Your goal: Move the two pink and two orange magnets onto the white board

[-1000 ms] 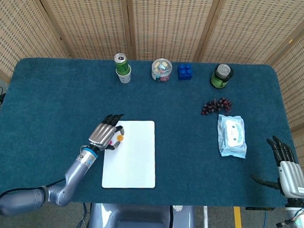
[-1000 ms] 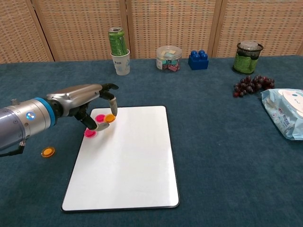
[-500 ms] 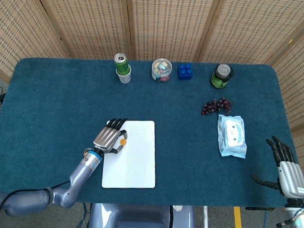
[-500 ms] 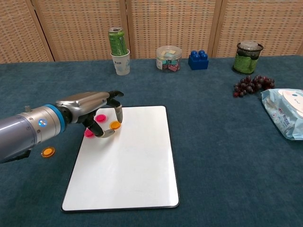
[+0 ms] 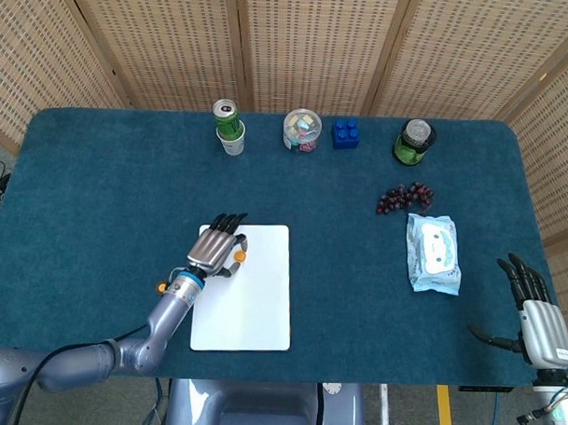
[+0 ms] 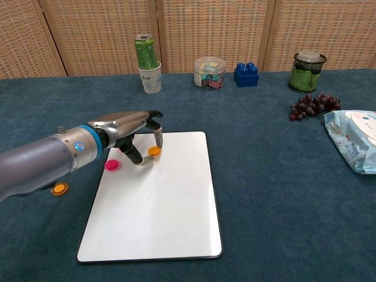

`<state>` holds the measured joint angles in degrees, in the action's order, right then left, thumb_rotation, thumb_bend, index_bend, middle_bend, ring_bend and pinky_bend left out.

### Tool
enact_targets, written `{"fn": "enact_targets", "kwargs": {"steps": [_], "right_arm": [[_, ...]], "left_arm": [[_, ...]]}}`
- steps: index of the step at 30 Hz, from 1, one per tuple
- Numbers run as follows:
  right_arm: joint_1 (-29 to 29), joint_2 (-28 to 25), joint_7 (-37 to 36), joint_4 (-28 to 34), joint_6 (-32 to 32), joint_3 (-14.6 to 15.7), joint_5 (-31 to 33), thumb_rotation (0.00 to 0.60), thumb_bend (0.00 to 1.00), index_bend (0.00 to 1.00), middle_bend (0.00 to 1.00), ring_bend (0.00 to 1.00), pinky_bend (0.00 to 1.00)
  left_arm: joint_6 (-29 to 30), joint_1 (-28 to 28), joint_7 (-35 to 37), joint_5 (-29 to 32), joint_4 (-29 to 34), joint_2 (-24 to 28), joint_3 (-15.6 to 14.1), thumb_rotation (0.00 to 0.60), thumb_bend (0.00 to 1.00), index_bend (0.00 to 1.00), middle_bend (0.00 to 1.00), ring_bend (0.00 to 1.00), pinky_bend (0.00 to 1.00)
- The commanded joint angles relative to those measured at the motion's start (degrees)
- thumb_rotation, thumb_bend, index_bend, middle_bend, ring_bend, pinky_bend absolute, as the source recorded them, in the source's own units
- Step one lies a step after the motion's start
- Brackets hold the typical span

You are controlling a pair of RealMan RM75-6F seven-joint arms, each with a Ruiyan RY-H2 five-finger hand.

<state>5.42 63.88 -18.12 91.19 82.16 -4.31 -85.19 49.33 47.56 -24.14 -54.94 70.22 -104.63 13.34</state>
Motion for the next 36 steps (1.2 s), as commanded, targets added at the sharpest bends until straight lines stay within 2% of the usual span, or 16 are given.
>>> {"fn": "enact_targets", "kwargs": {"steps": [1, 4, 7, 14, 18, 24, 28, 31, 36], "right_arm": [[0.01, -0.02, -0.06, -0.01, -0.01, 0.02, -0.03, 0.600, 0.05, 0.00, 0.00, 0.00, 0.00], [0.02, -0.04, -0.07, 0.02, -0.02, 0.01, -0.04, 0.600, 0.05, 0.00, 0.00, 0.00, 0.00], [0.01, -0.06, -0.09, 0.05, -0.02, 0.03, -0.02, 0.600, 0.05, 0.00, 0.00, 0.00, 0.00], [0.03, -0.07, -0.13, 0.00, -0.10, 0.05, -0.01, 0.600, 0.05, 0.00, 0.00, 0.00, 0.00], [0.01, -0.03, 0.00, 0.04, -0.01, 0.03, 0.00, 0.600, 0.05, 0.00, 0.00, 0.00, 0.00], [-0.03, -0.05, 0.23, 0.14, 0.05, 0.05, -0.01, 0.600, 0.05, 0.00, 0.00, 0.00, 0.00], [-0.05, -0.04, 0.51, 0.24, 0.13, 0.08, -0.06, 0.600, 0.05, 0.00, 0.00, 0.00, 0.00], [-0.09, -0.01, 0.85, 0.29, 0.27, 0.10, -0.15, 0.600, 0.05, 0.00, 0.00, 0.00, 0.00], [-0.15, 0.03, 1.22, 0.40, 0.45, 0.11, -0.22, 0.600, 0.05, 0.00, 0.00, 0.00, 0.00]], "left_arm": [[-0.09, 0.36, -0.16, 0.23, -0.17, -0.27, 0.10, 0.600, 0.36, 0.45, 0.00, 0.00, 0.00], [-0.04, 0.51, 0.13, -0.03, -0.30, -0.45, -0.11, 0.600, 0.35, 0.31, 0.00, 0.00, 0.00], [-0.53, 0.61, 0.34, 0.11, -0.39, -0.36, -0.36, 0.600, 0.34, 0.26, 0.00, 0.00, 0.00], [-0.68, -0.08, 4.17, -2.29, 0.50, 1.32, -0.73, 0.600, 0.33, 0.23, 0.00, 0.00, 0.00], [0.69, -1.56, 7.36, -4.59, 3.20, 3.73, -1.01, 0.600, 0.34, 0.24, 0.00, 0.00, 0.00], [3.39, -5.88, 10.78, -9.29, 9.16, 10.48, -4.94, 0.600, 0.34, 0.24, 0.00, 0.00, 0.00], [6.20, -9.88, 14.37, -14.01, 12.34, 16.30, -8.85, 0.600, 0.34, 0.26, 0.00, 0.00, 0.00], [8.35, -12.98, 18.04, -17.21, 11.79, 19.35, -11.74, 0.600, 0.34, 0.27, 0.00, 0.00, 0.00], [9.91, -16.05, 24.30, -20.74, 8.35, 20.53, -14.60, 0.600, 0.34, 0.27, 0.00, 0.00, 0.00]]}}
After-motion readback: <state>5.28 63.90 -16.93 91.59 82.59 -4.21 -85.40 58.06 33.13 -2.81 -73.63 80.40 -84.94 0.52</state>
